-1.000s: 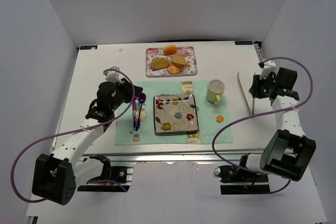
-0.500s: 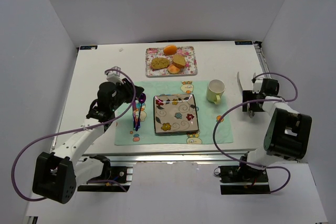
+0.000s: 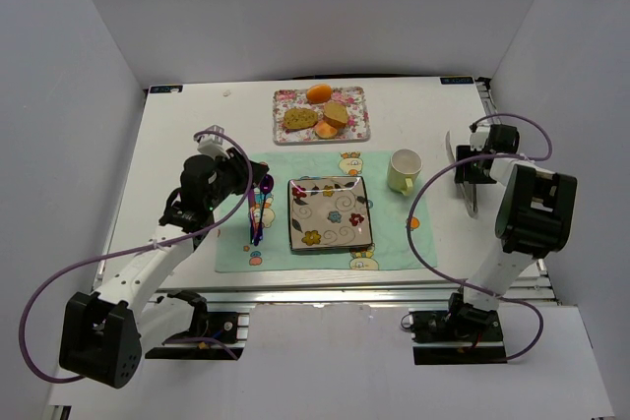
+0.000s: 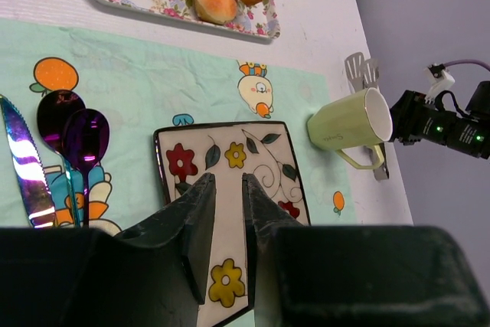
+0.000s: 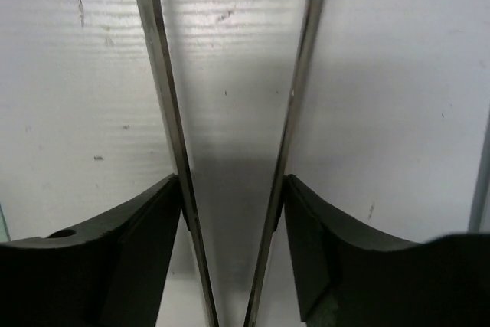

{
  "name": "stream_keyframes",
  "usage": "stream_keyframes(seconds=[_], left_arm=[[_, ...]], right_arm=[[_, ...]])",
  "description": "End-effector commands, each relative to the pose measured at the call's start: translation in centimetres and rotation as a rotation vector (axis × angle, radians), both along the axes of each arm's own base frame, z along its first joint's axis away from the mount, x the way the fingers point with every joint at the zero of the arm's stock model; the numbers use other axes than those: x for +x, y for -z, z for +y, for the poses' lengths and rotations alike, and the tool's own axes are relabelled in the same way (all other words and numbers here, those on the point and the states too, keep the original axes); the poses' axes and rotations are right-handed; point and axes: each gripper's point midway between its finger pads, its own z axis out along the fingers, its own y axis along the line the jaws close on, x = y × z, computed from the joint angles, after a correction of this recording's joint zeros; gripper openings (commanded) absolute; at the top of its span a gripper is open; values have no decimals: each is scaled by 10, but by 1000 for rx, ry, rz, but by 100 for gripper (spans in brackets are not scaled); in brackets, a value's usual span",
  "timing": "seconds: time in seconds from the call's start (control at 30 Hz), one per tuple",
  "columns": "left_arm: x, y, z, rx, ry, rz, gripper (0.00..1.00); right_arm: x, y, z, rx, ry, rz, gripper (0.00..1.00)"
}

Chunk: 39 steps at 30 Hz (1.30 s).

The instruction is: Place the bread

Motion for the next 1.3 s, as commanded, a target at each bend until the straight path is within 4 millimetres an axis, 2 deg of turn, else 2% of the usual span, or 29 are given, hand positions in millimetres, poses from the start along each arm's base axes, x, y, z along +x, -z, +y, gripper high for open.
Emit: stream_keyframes(seconds=[0.0,0.03,0.1,0.13,0.17,0.2,0.27,0.3,0.33,0.37,0.43,0.47,0.5,0.53,0.57,0.6,0.63,0.7,0.77,0.8,0.87,0.9,0.97,1.0,1.1,1.27], left_arm=[[-1,-8,3,9,-12,-16,31],[-1,-8,4,10,-15,-16,31],[-1,-8,4,9,-17,-16,31],[-1,-11,4,8,-18,-20,31],[-1,-11,4,10,-18,-20,31],[-1,-11,4,11,-19,-18,31],[0,-12,4,13,-16,-19,31],[0,-11,3,12,-14,-19,31],[0,-12,3,13,-12,-20,31],[1,-11,2,14,-7,-19,31],[2,-11,1,15,-1,-18,31],[3,-12,0,16,1,-20,31],[3,-12,0,16,1,-20,31],[4,-13,0,16,2,-26,31],[4,-15,0,14,2,-30,31],[4,-15,0,14,0,-32,31],[4,-16,1,12,-3,-35,31],[2,-18,2,12,-6,-40,31],[1,-17,4,12,-14,-41,31],[-2,-19,5,11,-16,-46,31],[-4,-16,7,15,-26,-42,31],[-6,-15,8,15,-28,-39,31],[-9,-15,11,14,-39,-41,31],[-10,-15,12,15,-44,-40,31],[-13,-15,15,15,-54,-43,32],[-14,-12,16,16,-58,-38,32]], right_arm=[[16,-3,9,50,-34,-15,59],[16,-2,11,61,-43,-13,49],[15,-7,13,57,-69,-15,37],[16,-12,15,62,-84,-26,26],[18,-19,17,60,-95,-42,22],[21,-38,17,42,-127,-86,19],[26,-62,29,56,-213,-143,20],[30,-89,39,57,-268,-189,21],[34,-105,51,65,-350,-226,28],[44,-135,64,55,-405,-289,31],[46,-159,87,88,-482,-320,42],[49,-169,96,98,-505,-335,44],[52,-177,117,111,-552,-343,45],[60,-197,127,108,-576,-381,48],[59,-201,138,126,-594,-372,49],[60,-203,157,138,-634,-366,50],[65,-220,167,132,-655,-401,52],[62,-226,205,134,-743,-410,53],[62,-236,224,111,-796,-434,53],[57,-234,241,102,-850,-425,53],[57,-237,256,71,-900,-432,53],[52,-227,269,64,-937,-401,52],[52,-219,277,-10,-980,-385,51],[50,-213,288,-32,-1009,-369,51],[51,-198,295,-104,-1028,-335,49],[60,-186,298,-203,-1017,-319,48]])
